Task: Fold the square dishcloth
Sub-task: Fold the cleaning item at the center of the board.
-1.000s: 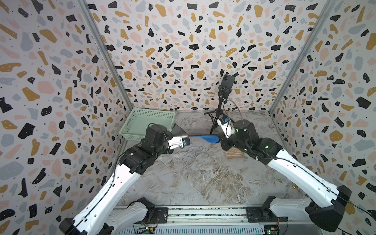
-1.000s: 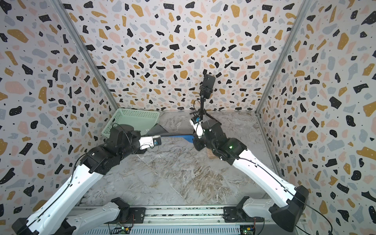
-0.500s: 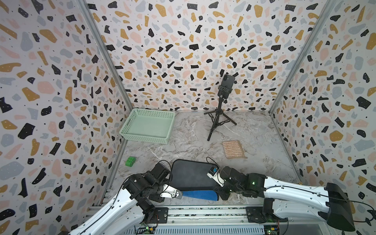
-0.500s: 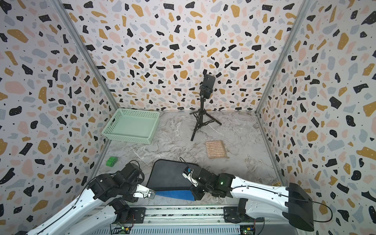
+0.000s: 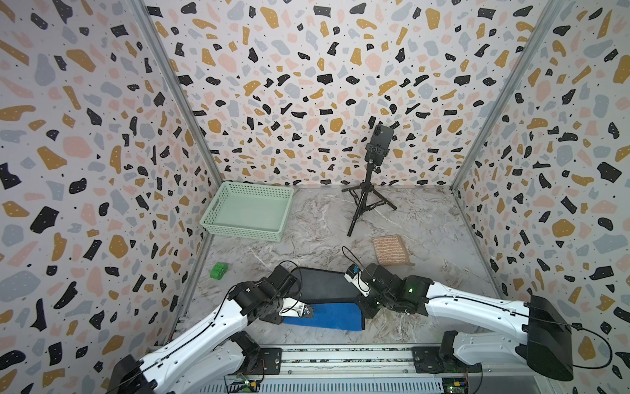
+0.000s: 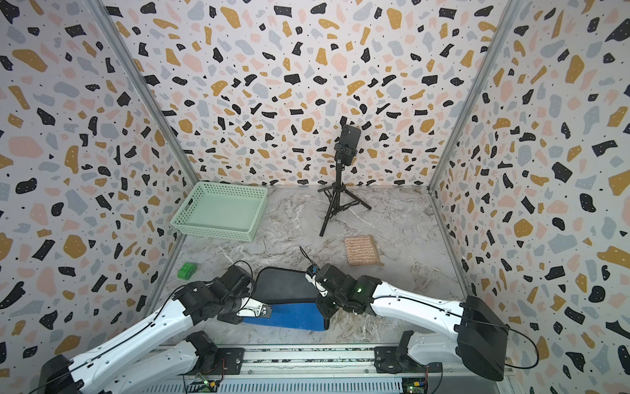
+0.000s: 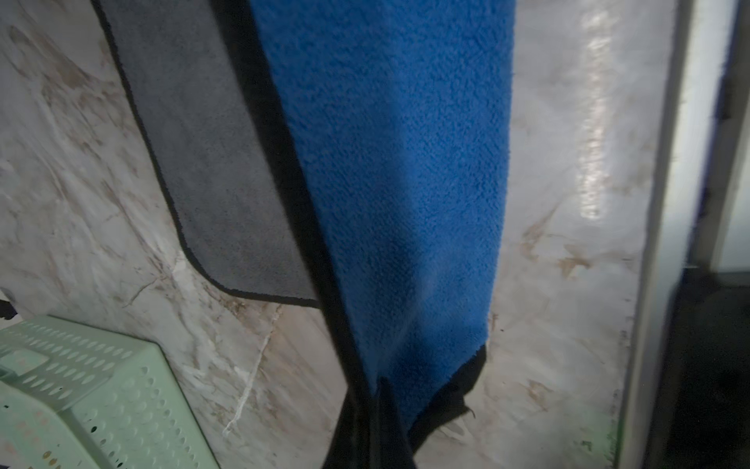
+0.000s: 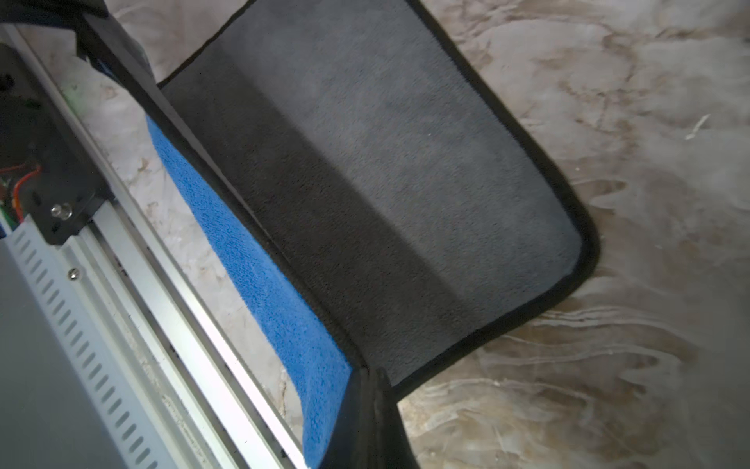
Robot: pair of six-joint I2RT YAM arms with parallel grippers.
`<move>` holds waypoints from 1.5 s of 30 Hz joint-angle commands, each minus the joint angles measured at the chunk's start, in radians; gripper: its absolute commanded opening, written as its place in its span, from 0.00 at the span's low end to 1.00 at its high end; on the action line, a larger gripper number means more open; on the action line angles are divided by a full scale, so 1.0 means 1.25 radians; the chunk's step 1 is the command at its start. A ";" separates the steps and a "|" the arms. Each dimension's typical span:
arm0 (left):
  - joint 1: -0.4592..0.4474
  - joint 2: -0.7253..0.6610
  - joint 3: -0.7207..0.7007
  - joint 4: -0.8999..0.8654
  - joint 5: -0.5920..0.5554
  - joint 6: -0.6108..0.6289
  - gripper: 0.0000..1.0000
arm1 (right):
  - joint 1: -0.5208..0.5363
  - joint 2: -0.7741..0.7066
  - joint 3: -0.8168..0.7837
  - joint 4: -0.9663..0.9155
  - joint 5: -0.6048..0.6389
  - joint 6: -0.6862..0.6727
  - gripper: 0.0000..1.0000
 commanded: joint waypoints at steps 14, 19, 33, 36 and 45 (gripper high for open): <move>0.094 0.285 0.120 0.288 -0.087 -0.004 0.00 | -0.121 0.137 0.085 0.020 0.021 -0.068 0.00; 0.099 0.333 0.123 0.326 -0.086 -0.003 0.00 | -0.153 0.190 0.101 0.049 0.037 -0.076 0.00; 0.133 0.483 0.185 0.439 -0.108 -0.027 0.00 | -0.175 0.270 0.136 0.110 0.095 -0.111 0.00; 0.134 0.512 0.194 0.452 -0.117 -0.027 0.00 | -0.177 0.286 0.140 0.113 0.104 -0.112 0.00; 0.136 0.507 0.173 0.514 -0.128 -0.031 0.57 | -0.179 0.318 0.150 0.093 0.185 -0.105 0.29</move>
